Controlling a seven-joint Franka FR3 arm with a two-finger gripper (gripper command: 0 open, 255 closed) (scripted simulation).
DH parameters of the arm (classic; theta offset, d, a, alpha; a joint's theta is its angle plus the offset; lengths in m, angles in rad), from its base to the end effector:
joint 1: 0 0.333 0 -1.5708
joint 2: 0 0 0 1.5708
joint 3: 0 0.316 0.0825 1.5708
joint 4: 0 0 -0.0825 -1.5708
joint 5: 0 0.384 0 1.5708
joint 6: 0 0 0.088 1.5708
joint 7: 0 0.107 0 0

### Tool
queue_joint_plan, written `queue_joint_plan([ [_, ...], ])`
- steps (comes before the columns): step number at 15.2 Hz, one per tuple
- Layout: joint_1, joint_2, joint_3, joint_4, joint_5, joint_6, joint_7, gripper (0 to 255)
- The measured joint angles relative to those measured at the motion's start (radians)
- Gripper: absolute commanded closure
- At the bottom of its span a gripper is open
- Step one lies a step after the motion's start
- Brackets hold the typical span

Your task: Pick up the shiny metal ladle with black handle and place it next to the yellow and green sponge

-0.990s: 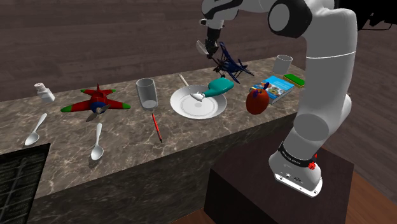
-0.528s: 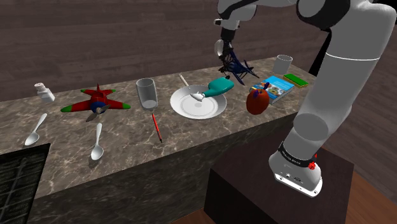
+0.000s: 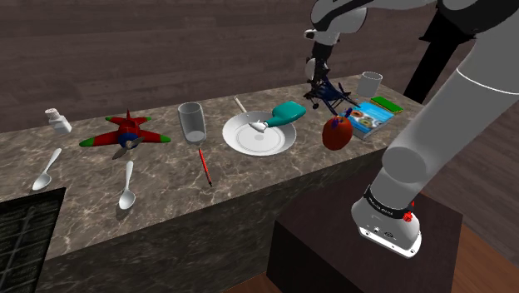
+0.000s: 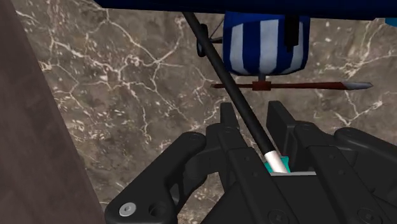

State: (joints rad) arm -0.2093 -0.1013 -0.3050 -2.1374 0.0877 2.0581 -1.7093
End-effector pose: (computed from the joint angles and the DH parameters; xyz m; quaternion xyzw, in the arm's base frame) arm 0.4548 -0.2548 0.4500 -0.8364 -0.5454 -0.0522 0.0165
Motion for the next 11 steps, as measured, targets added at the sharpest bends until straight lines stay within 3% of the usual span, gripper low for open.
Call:
queue_joint_plan([
  [11, -0.125, -0.306, -0.080, -0.276, -0.136, -0.030, -0.113, 255],
])
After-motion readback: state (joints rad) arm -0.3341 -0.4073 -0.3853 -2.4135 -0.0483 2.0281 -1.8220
